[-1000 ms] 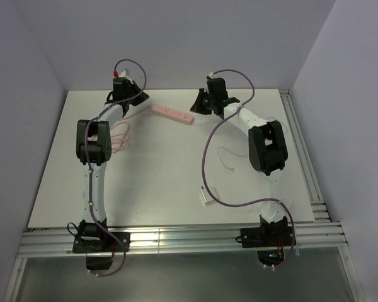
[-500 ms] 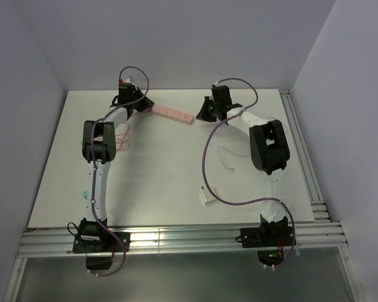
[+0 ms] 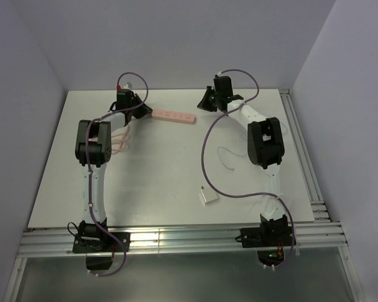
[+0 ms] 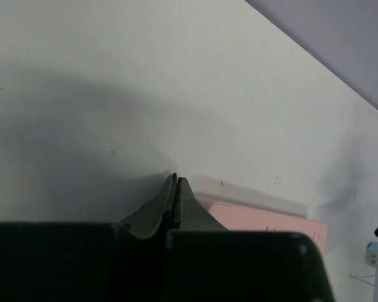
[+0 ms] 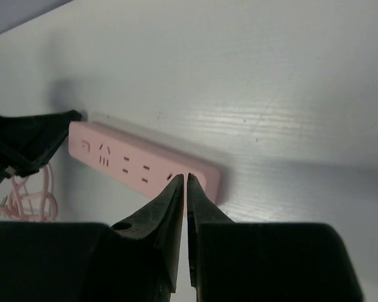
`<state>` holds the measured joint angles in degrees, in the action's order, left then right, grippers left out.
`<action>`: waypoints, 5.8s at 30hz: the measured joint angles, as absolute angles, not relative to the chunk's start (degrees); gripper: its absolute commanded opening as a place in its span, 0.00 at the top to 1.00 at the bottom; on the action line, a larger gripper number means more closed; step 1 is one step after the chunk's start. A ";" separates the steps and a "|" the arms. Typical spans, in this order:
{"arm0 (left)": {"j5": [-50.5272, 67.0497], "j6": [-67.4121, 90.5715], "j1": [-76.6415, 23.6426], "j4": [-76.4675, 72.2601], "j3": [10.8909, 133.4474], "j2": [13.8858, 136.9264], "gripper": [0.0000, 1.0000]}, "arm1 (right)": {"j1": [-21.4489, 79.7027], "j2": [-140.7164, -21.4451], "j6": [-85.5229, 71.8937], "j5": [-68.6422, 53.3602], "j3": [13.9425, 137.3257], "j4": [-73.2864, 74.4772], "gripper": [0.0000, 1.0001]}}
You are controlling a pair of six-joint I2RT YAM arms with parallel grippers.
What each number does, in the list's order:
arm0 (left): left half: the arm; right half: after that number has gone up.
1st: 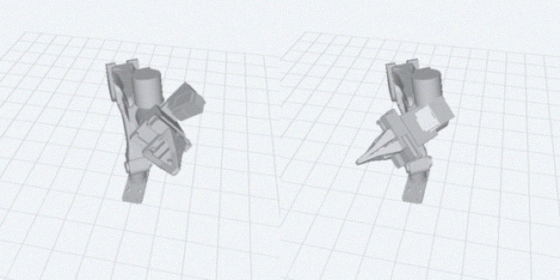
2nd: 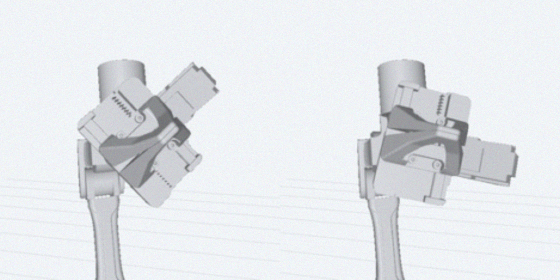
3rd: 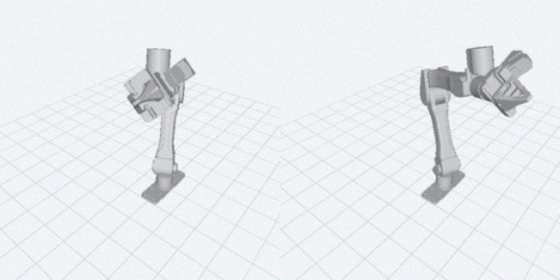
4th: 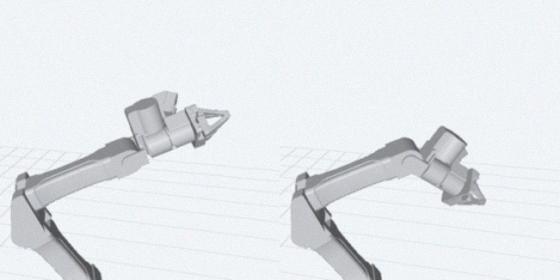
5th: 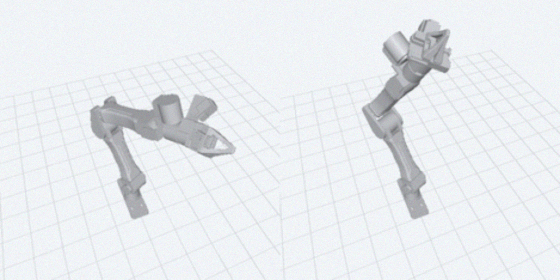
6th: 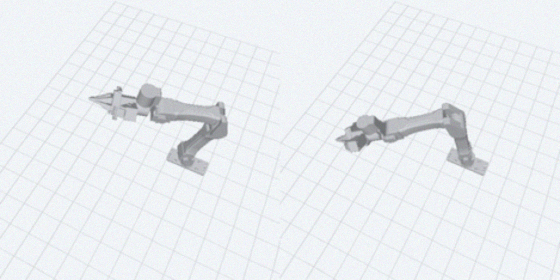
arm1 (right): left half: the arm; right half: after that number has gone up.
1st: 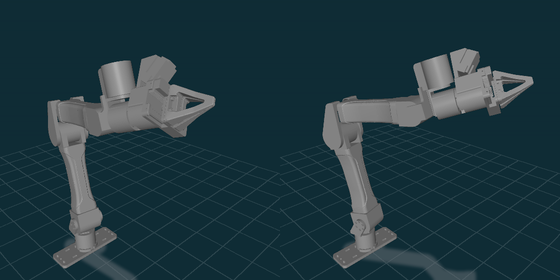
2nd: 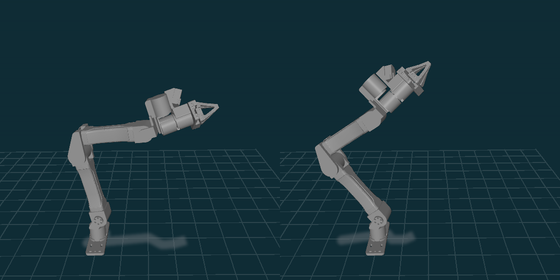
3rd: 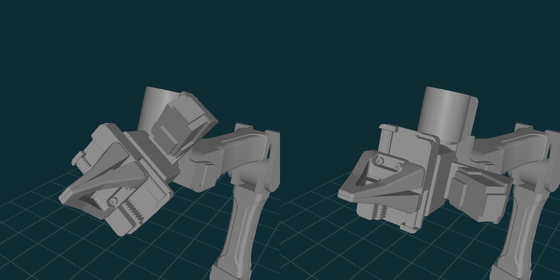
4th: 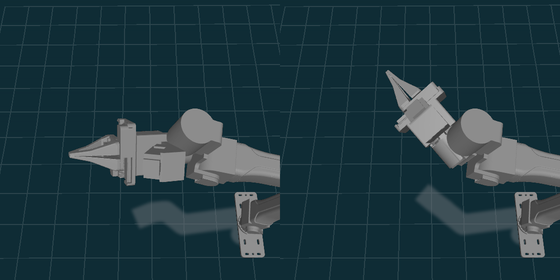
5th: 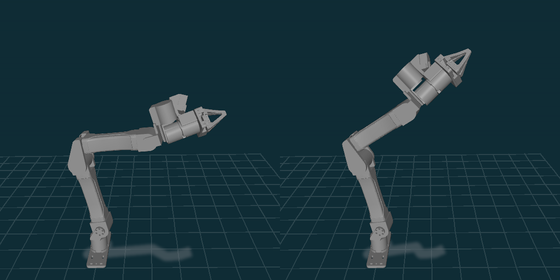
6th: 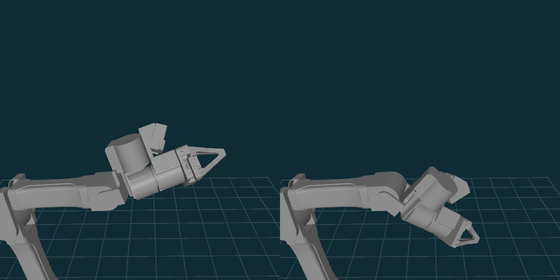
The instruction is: Insert the plug
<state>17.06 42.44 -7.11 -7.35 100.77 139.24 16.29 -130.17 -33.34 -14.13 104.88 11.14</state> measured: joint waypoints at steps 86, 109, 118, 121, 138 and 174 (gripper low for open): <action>-5.39 31.64 -51.11 -13.98 40.99 75.40 0.01 | 26.57 -42.89 -38.44 7.05 45.41 31.05 0.13; 2.37 -0.19 -66.15 -14.61 50.89 97.10 0.24 | 25.98 -23.16 -45.10 2.72 36.18 42.19 0.16; 1.50 -0.43 -67.02 -12.73 52.73 102.61 0.36 | 25.98 -21.17 -44.84 2.81 36.21 43.83 0.16; 0.89 0.71 -67.51 -12.47 52.99 103.28 0.48 | 25.98 -21.17 -44.49 2.92 36.23 44.25 0.16; -2.42 20.99 -61.47 -6.72 51.75 94.15 1.00 | 25.98 -22.74 -43.57 1.85 36.21 42.85 0.19; -27.07 86.46 -57.25 21.21 61.36 76.75 1.00 | 48.21 -53.01 -35.00 5.76 41.28 4.03 0.27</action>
